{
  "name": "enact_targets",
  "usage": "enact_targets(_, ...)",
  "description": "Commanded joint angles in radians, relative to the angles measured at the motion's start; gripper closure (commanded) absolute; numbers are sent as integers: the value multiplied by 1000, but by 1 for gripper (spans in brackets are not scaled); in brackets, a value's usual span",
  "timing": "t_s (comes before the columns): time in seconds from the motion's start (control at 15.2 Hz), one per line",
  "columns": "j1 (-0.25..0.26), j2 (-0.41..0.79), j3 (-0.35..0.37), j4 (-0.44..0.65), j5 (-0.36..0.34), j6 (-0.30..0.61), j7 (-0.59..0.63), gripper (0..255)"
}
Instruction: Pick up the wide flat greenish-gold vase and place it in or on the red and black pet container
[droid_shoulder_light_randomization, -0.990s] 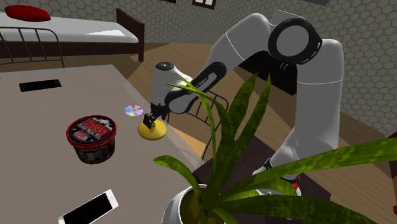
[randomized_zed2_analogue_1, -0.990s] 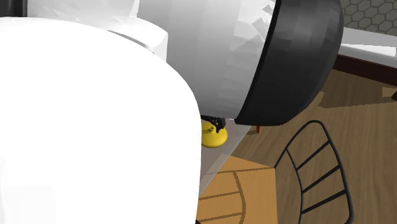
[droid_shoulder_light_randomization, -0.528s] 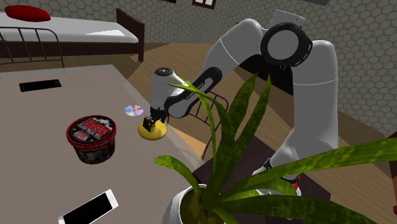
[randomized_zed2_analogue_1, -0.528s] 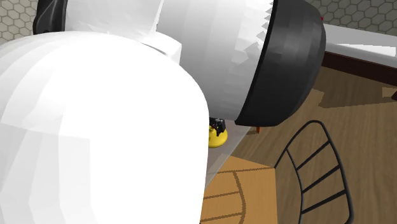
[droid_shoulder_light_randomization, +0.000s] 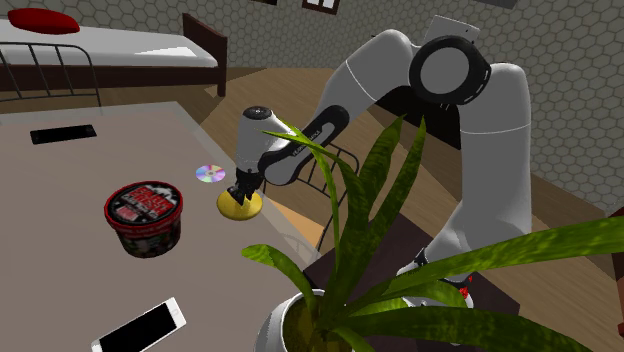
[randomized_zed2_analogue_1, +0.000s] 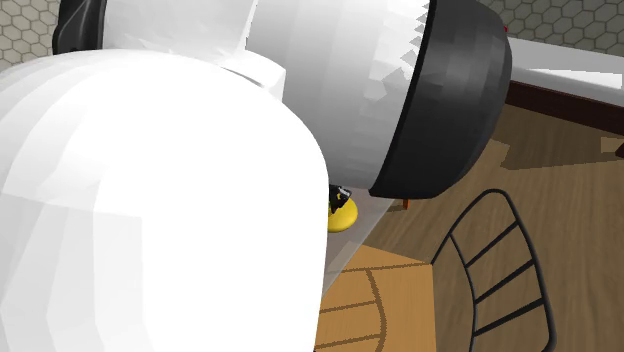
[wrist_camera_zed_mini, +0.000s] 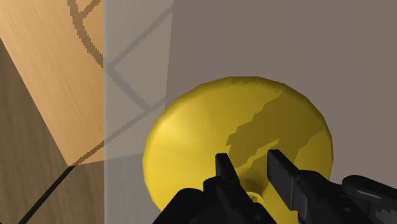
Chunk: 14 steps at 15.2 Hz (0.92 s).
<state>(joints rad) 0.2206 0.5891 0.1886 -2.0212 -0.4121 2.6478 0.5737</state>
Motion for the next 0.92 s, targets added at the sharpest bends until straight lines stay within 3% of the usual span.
enact_targets(0.0, 0, 1, 0, 0, 0, 0, 0, 255)
enact_targets(0.86, -27, -90, 36, -19, 42, -70, -36, 255)
